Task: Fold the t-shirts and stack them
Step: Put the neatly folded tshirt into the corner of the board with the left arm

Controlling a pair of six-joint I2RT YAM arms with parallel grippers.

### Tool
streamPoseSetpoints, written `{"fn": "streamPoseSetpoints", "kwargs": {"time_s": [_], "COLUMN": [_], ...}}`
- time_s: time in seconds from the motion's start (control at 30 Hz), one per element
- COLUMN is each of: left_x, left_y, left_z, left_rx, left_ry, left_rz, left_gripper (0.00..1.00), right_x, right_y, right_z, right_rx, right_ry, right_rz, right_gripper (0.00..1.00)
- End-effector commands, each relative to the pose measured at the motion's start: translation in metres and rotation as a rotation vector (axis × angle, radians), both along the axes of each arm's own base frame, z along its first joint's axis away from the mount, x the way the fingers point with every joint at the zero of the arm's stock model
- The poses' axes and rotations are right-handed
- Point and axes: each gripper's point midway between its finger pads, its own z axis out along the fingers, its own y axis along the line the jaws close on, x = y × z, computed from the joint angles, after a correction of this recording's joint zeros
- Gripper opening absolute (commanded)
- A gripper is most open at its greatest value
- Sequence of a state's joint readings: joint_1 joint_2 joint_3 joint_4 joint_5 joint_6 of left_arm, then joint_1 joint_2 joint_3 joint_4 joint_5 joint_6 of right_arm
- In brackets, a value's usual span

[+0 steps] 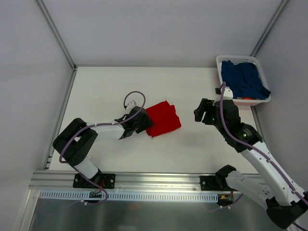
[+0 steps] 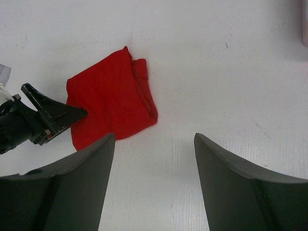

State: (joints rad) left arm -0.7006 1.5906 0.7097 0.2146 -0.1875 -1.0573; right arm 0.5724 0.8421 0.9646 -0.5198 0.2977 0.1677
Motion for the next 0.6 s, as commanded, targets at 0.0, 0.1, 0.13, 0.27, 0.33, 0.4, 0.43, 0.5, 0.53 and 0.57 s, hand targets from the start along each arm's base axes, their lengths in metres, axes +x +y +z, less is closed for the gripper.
{"fn": "streamPoseSetpoints", "kwargs": {"time_s": [0.0, 0.1, 0.13, 0.27, 0.33, 0.4, 0.43, 0.5, 0.53, 0.57], "left_x": [-0.013, -0.014, -0.012, -0.008, -0.003, 0.003, 0.006, 0.016, 0.018, 0.02], "left_y": [0.002, 0.006, 0.006, 0.009, 0.014, 0.02, 0.023, 0.024, 0.031, 0.033], "left_z": [-0.023, -0.023, -0.021, -0.01, -0.003, 0.005, 0.007, 0.018, 0.018, 0.018], "left_rx": [0.039, 0.053, 0.058, 0.098, 0.137, 0.16, 0.174, 0.207, 0.226, 0.244], "left_ry": [0.07, 0.078, 0.074, 0.063, 0.06, 0.068, 0.071, 0.061, 0.077, 0.082], "left_rz": [-0.035, -0.026, -0.025, -0.035, -0.038, -0.041, -0.045, -0.068, -0.066, -0.084], "left_gripper": [0.55, 0.3, 0.21, 0.06, 0.04, 0.01, 0.0, 0.0, 0.0, 0.0], "right_x": [0.001, 0.001, 0.001, 0.001, 0.001, 0.0, 0.0, -0.001, -0.001, -0.002], "right_y": [-0.001, -0.001, -0.001, 0.0, 0.0, -0.001, -0.001, -0.001, -0.001, -0.002], "right_z": [0.011, 0.011, 0.011, 0.008, 0.007, 0.006, 0.006, 0.006, 0.005, 0.006], "right_rx": [0.025, 0.027, 0.026, 0.028, 0.028, 0.026, 0.028, 0.028, 0.03, 0.031], "right_ry": [-0.045, -0.046, -0.045, -0.037, -0.037, -0.036, -0.037, -0.039, -0.038, -0.042], "right_rz": [-0.003, -0.005, -0.005, -0.001, -0.001, -0.002, -0.003, -0.001, -0.002, -0.001], "right_gripper": [0.7, 0.7, 0.7, 0.7, 0.7, 0.7, 0.7, 0.7, 0.7, 0.7]}}
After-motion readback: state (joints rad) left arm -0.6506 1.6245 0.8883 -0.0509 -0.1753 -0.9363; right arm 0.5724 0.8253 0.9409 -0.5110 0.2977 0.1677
